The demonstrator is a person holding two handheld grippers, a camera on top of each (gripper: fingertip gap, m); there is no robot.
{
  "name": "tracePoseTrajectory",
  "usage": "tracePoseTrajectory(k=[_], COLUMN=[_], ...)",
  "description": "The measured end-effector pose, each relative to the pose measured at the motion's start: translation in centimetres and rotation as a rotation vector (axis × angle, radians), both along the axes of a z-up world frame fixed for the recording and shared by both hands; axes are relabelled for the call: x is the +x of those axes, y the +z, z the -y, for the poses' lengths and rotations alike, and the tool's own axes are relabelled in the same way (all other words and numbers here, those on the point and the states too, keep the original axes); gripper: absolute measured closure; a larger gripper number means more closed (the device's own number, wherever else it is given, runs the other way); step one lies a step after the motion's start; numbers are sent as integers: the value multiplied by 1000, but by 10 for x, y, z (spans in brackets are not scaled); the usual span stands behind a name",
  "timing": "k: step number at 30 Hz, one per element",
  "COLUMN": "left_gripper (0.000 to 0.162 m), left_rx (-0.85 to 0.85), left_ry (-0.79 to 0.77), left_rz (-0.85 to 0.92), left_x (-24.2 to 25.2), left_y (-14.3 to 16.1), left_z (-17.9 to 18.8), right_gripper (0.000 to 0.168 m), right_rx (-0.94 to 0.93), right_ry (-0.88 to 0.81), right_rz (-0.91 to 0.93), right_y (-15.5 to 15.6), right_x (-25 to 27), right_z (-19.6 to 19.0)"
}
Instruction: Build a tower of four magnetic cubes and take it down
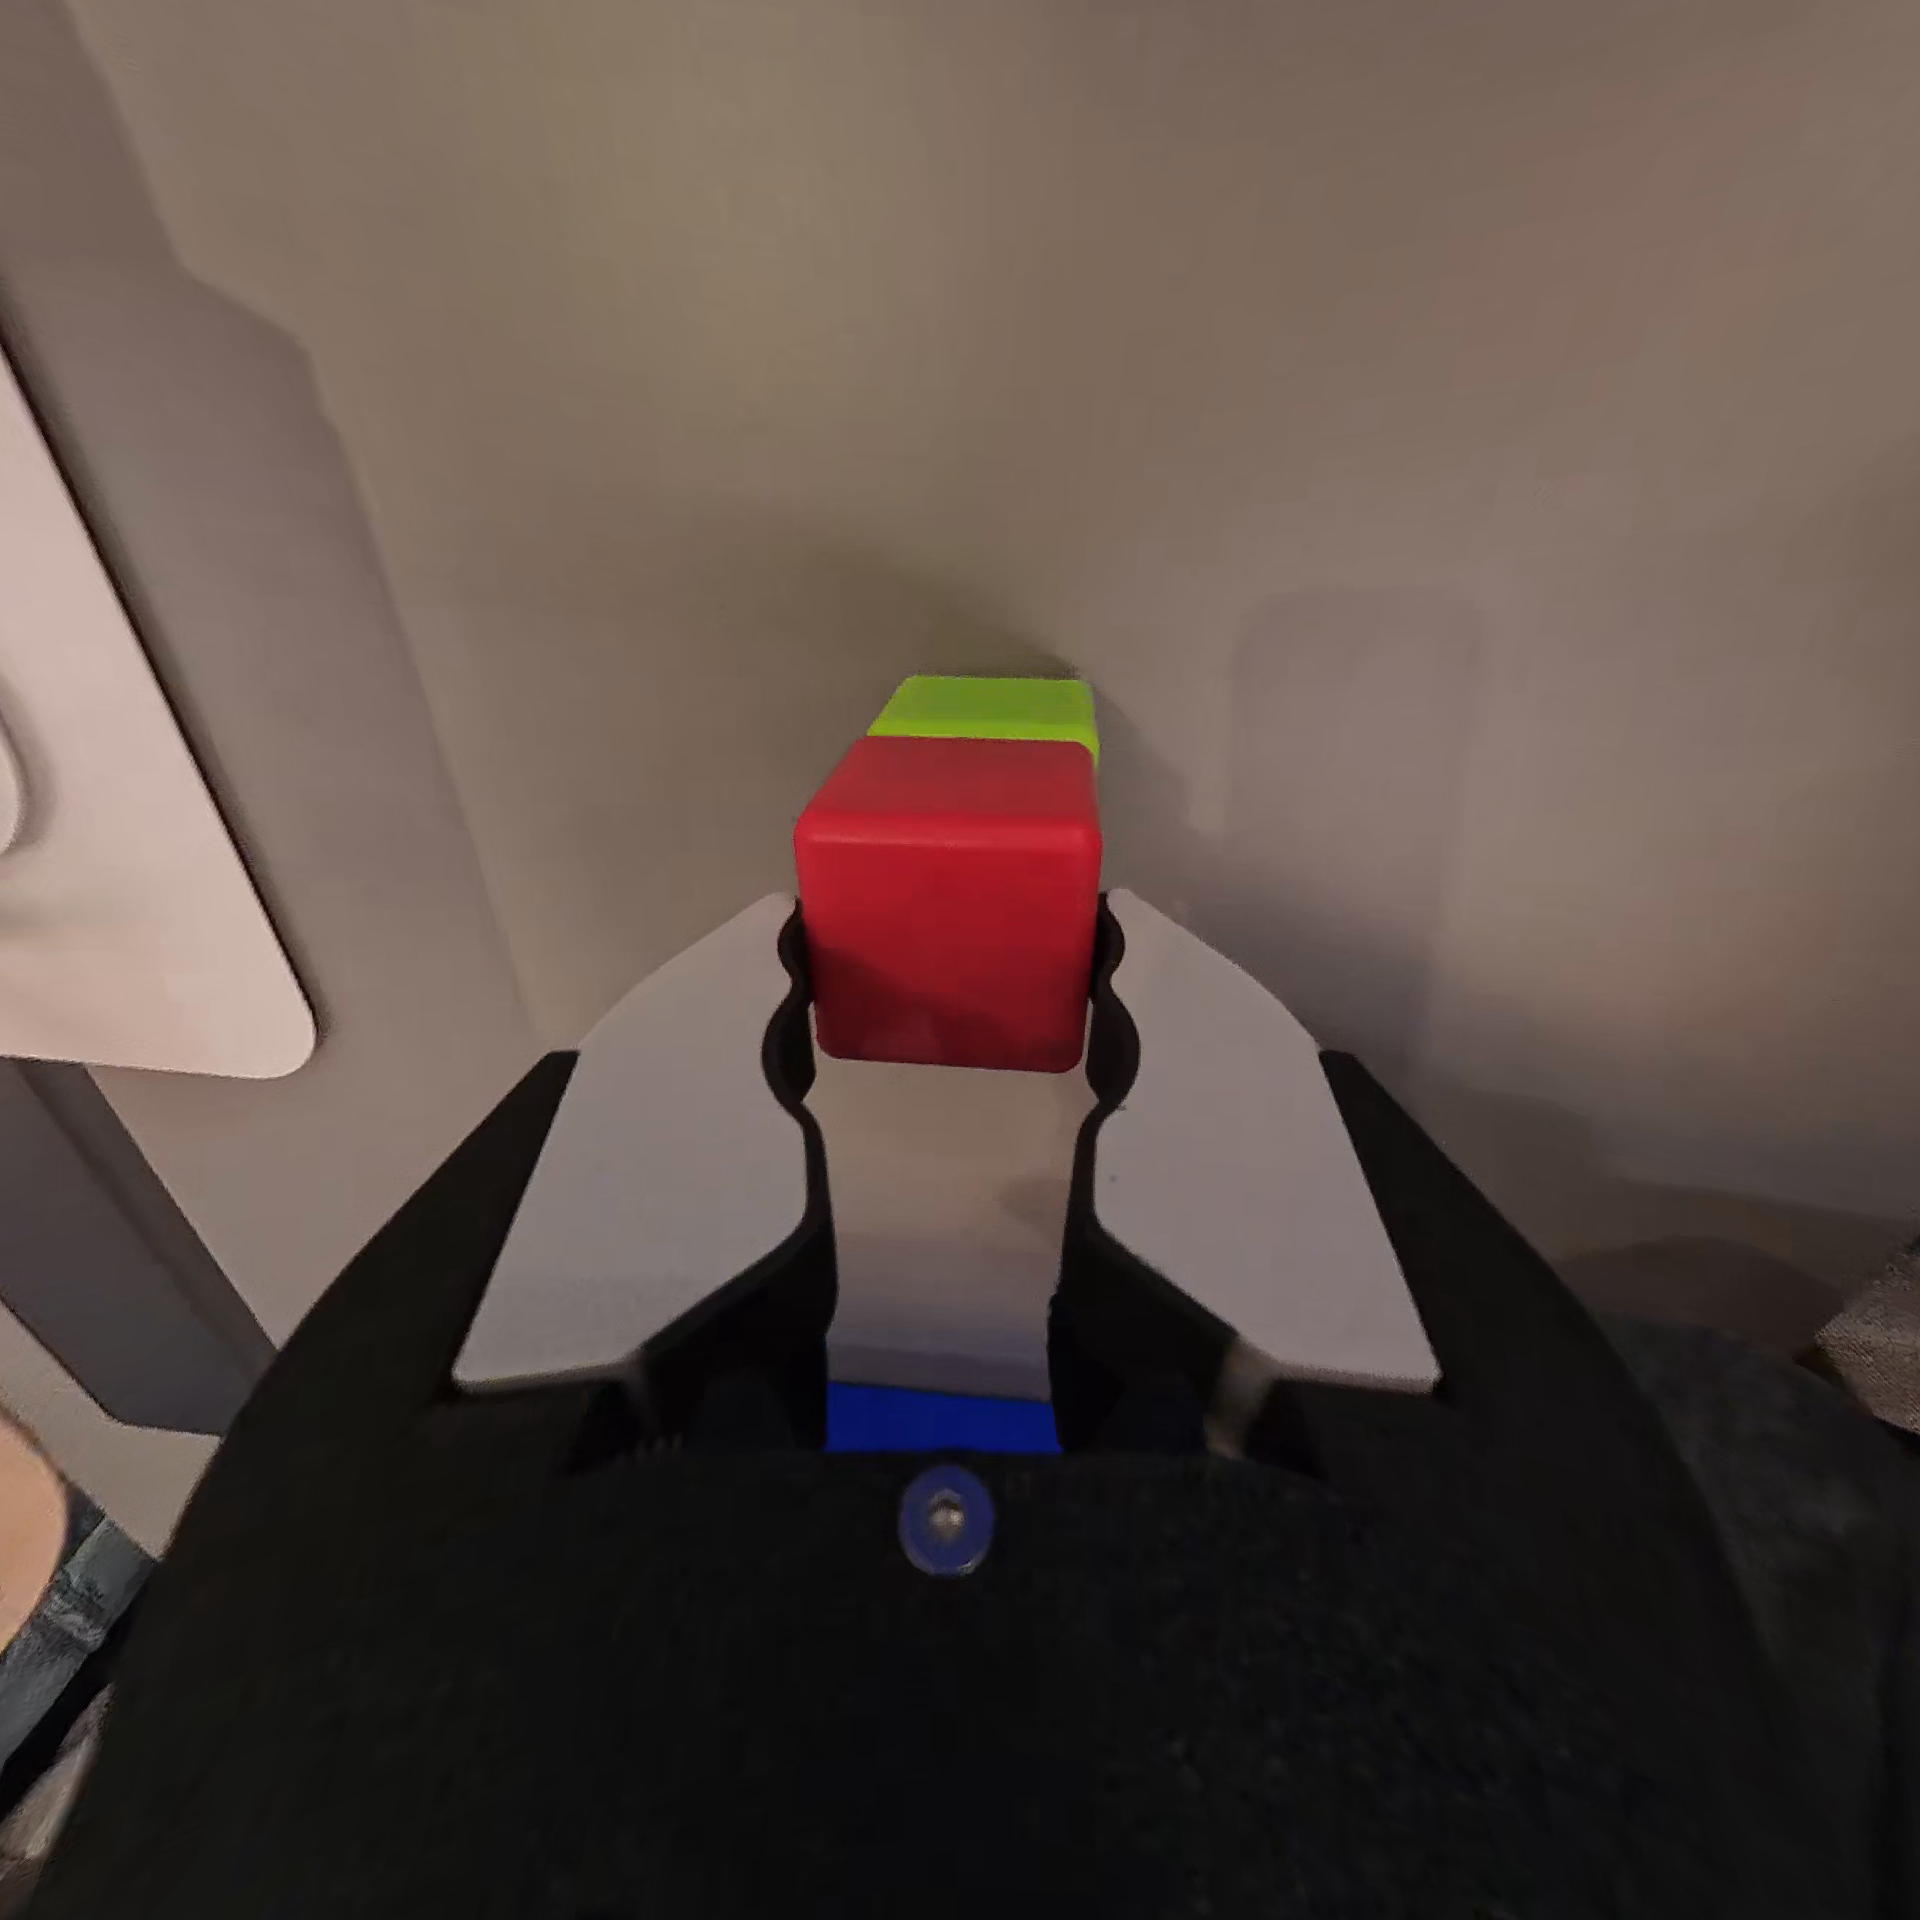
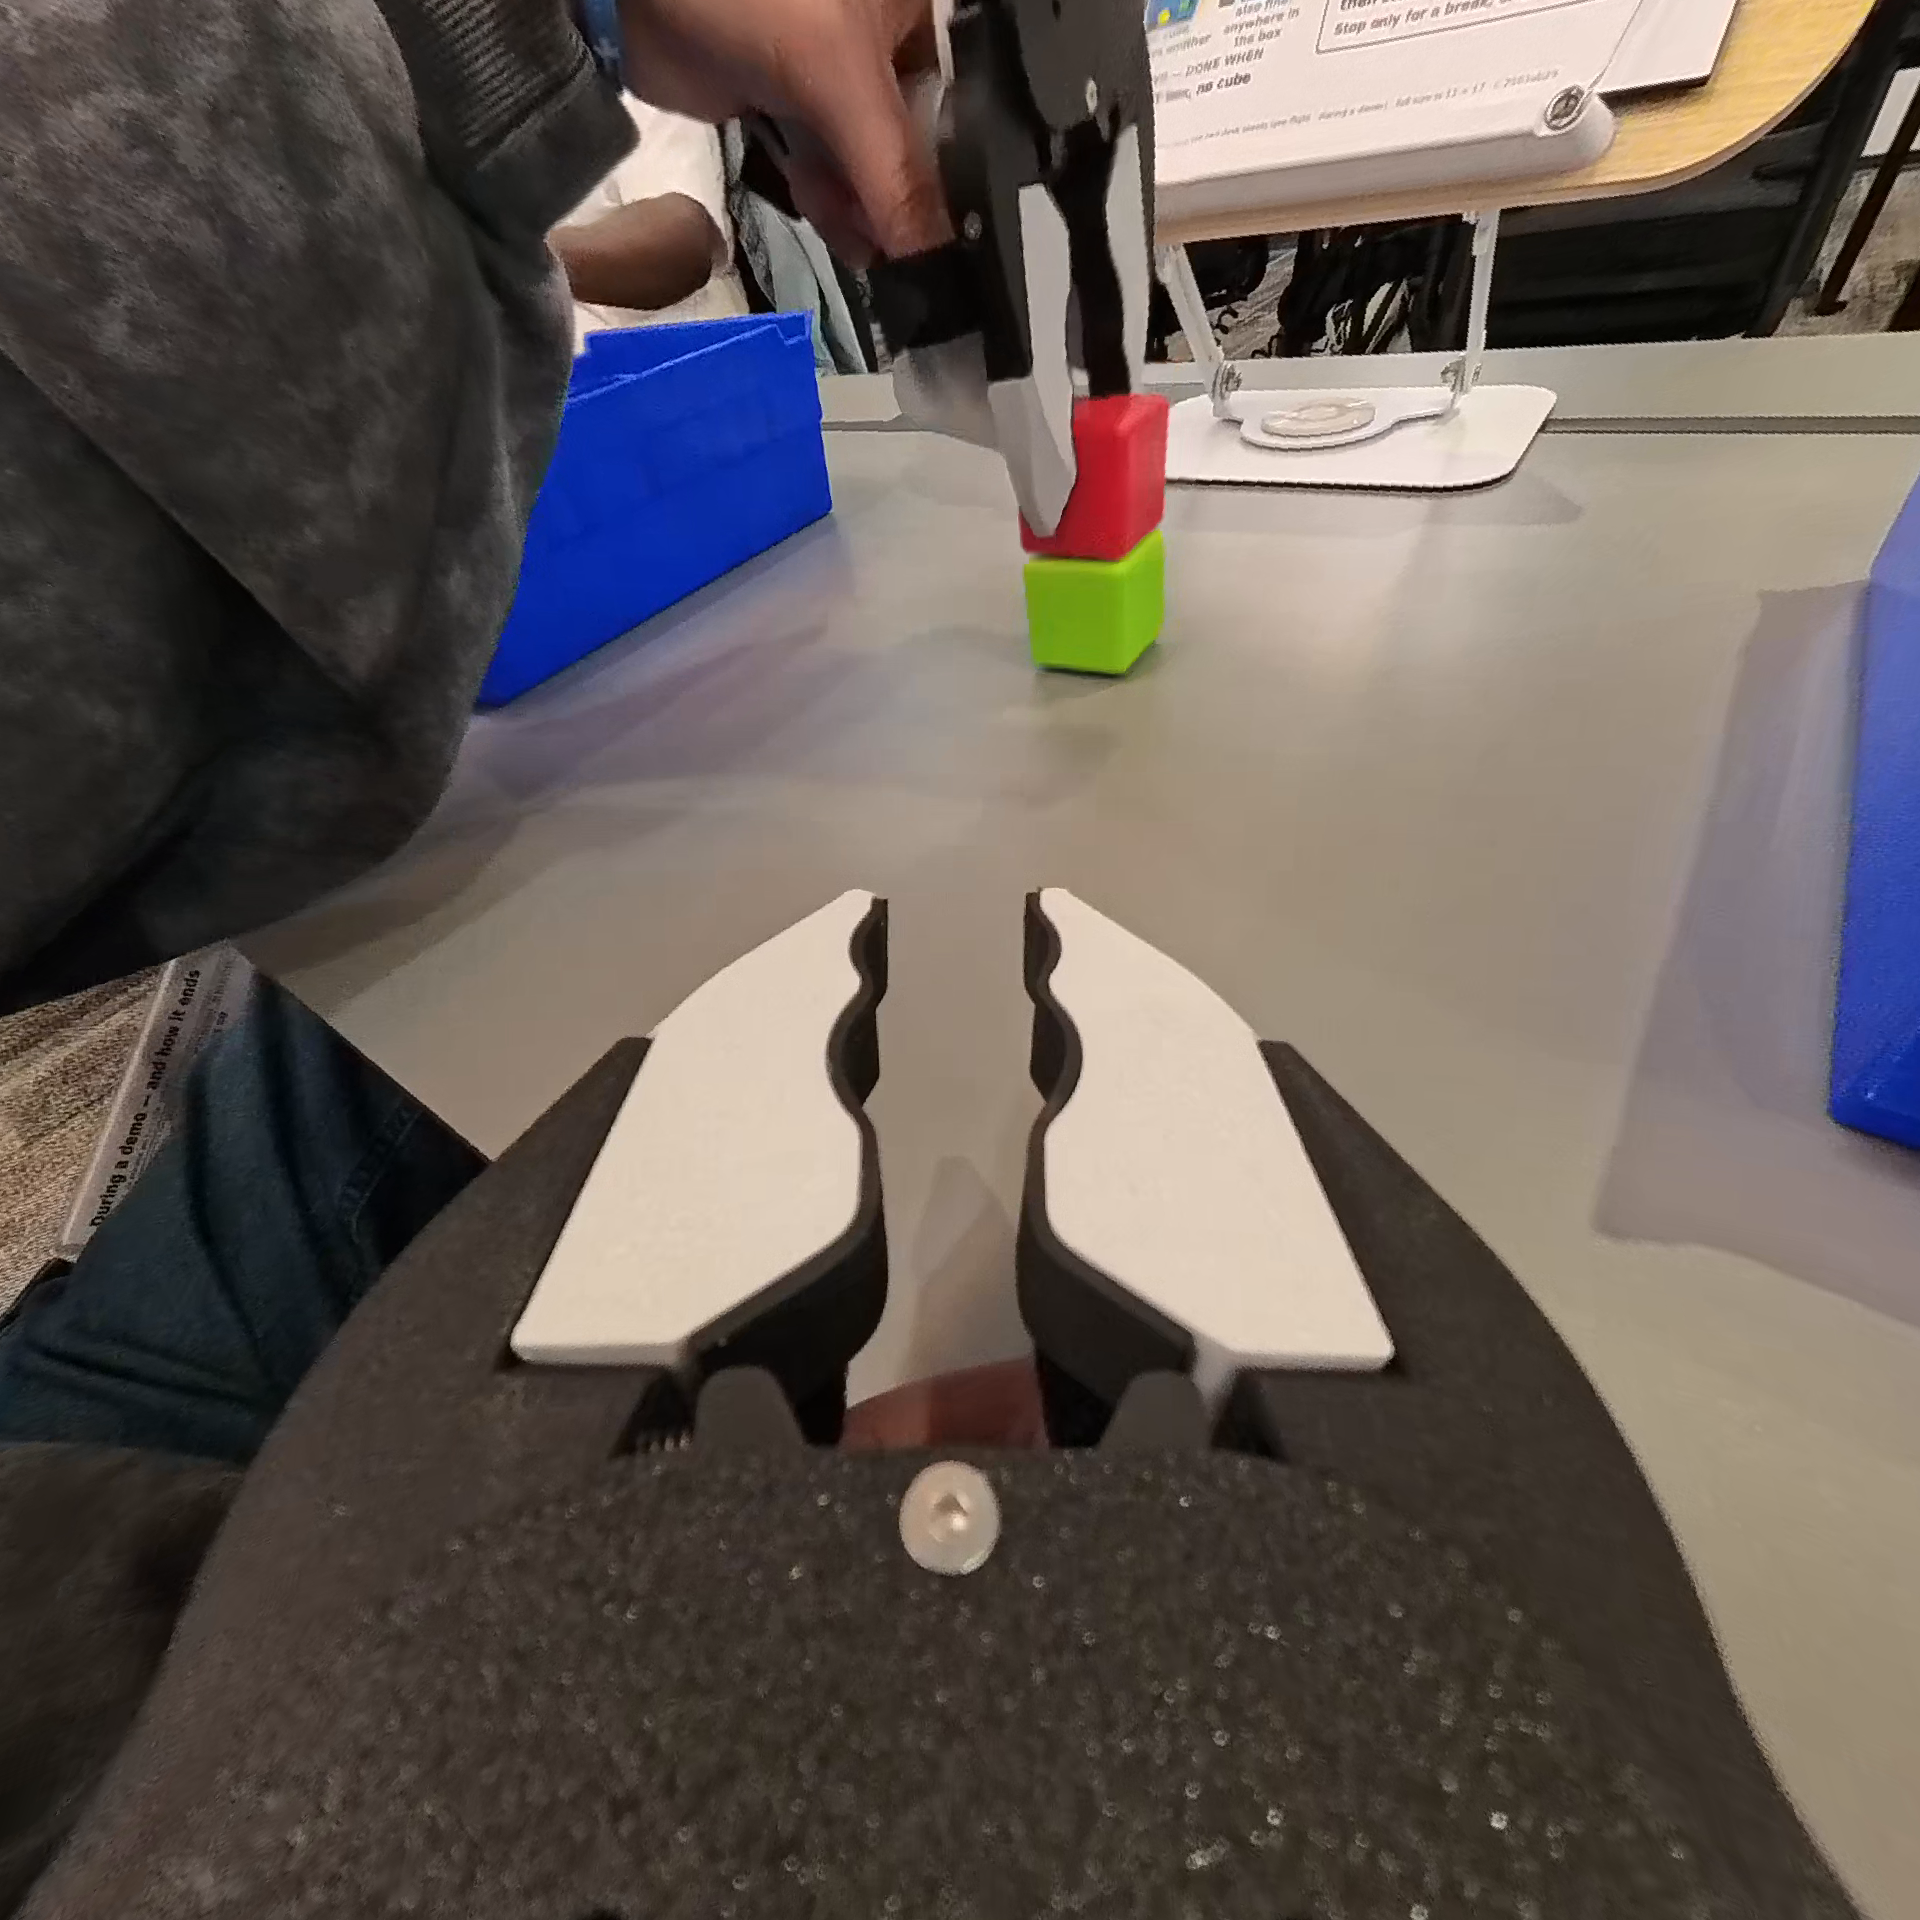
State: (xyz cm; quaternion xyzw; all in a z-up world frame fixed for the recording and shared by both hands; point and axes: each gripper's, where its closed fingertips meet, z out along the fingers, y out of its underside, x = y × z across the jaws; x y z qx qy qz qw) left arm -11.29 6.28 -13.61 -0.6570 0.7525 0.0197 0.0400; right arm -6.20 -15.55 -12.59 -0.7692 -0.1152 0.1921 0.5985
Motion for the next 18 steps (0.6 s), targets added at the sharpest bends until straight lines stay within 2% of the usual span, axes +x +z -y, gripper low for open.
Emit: tracePoseTrajectory(k=[7,10,11,15,18], left_gripper=[113,96,90,90,91], left_rx=[18,65,79,143,210], left_ry=[-18,8,27,66,108], left_rz=[29,71,112,398,630], left_x=[0,-5,-6,-20,-51], left_y=[-4,5,13,58,95], left_z=[1,1,3,22,45], right_gripper=[144,143,143,143,143], right_rx=[-2,-3,-4,-1,-4], right_ry=[6,1,-1,-8,-7], right_rz=[-1,-2,0,7,9], right_y=[0,0,-1,0,-1], right_x=[-1,0,0,0,0], right_z=[0,0,0,0,-1])
